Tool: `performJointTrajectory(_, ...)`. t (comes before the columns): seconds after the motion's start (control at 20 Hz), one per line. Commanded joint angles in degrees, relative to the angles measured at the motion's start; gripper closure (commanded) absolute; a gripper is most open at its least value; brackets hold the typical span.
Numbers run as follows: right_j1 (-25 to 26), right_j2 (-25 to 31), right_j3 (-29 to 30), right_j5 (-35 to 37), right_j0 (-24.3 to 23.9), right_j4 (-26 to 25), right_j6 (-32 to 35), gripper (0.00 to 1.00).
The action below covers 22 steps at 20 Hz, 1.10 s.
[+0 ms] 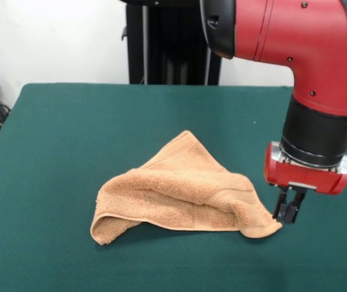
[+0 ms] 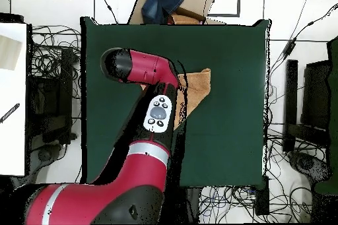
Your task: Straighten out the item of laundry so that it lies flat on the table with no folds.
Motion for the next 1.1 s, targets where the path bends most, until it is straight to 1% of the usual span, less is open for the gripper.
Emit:
performJointTrajectory(0.05, 1.6, 4.9, 6.1, 1.4, -1.4, -0.1, 10.0, 1.0)
performJointTrajectory(0.3, 1.3, 5.3, 6.6, 0.5, -1.5, -0.1, 9.8, 1.0)
performJointTrajectory(0.7, 0.6, 6.2, 8.2, -3.6, -2.0, -0.6, 9.3, 1.0)
performJointTrajectory(0.95, 0.0, 6.5, 9.3, -7.7, -2.1, -0.9, 9.9, 1.0)
performJointTrajectory(1.0, -0.1, 6.6, 9.6, -8.7, -2.1, -0.9, 10.0, 0.0)
performJointTrajectory(1.1, -0.3, 6.9, 10.2, -9.9, -2.2, -0.9, 10.0, 0.0)
